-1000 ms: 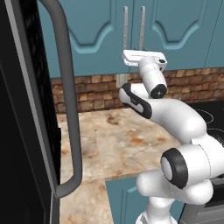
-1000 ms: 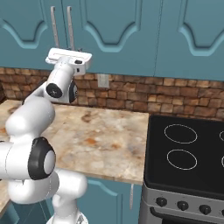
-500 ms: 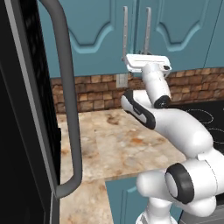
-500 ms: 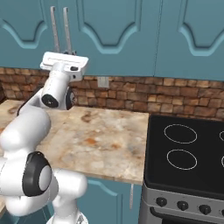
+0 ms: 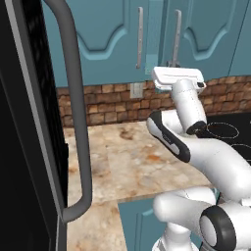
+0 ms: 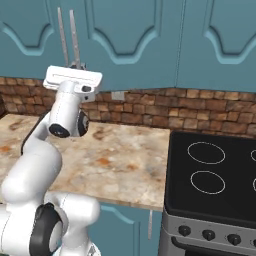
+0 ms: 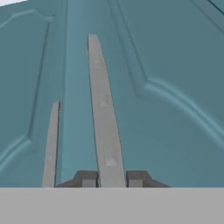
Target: Open the cabinet, retrieve the rolling pin, and place it next to the meat on the cutting board to prepare for tenderizing.
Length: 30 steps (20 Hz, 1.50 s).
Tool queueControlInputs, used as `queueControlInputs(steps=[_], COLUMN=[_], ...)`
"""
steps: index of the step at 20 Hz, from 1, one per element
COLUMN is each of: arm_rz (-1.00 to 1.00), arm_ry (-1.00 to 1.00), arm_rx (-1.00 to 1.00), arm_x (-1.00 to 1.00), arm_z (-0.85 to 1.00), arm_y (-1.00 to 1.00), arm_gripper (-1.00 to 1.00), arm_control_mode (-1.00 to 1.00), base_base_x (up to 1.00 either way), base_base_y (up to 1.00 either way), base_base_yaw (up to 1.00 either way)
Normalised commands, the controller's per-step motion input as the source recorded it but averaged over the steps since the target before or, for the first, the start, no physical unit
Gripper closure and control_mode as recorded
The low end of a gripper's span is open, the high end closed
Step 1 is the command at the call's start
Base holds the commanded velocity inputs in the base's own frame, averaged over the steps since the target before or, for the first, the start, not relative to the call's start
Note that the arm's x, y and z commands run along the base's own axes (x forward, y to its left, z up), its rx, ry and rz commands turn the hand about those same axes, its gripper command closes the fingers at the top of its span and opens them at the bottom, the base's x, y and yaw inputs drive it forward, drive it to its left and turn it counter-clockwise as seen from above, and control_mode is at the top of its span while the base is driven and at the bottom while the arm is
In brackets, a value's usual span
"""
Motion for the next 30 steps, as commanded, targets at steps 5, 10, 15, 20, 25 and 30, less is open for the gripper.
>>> queueControlInputs(steps=[5,10,15,20,25,30], arm_rz=[0.16,0.17,0.16,0.1,0.09,0.11], arm_ry=[-0.03,0.0,0.0,0.02,-0.05,-0.2], arm_rx=[-0.04,-0.05,-0.04,-0.1,-0.04,-0.01], arm_x=[-0.59,-0.65,-0.69,-0.59,-0.73,-0.97], arm_z=[0.0,0.0,0.0,-0.14,-0.08,0.01], arm_y=[-0.74,-0.83,-0.81,-0.25,0.0,0.0], arm_gripper=[1.0,1.0,1.0,-1.0,-1.0,-1.0], arm_control_mode=[-1.0,-1.0,-1.0,-1.0,-1.0,-1.0], base_base_x=[0.0,0.0,0.0,0.0,0.0,0.0], base_base_y=[0.0,0.0,0.0,0.0,0.0,0.0], base_base_yaw=[0.0,0.0,0.0,0.0,0.0,0.0])
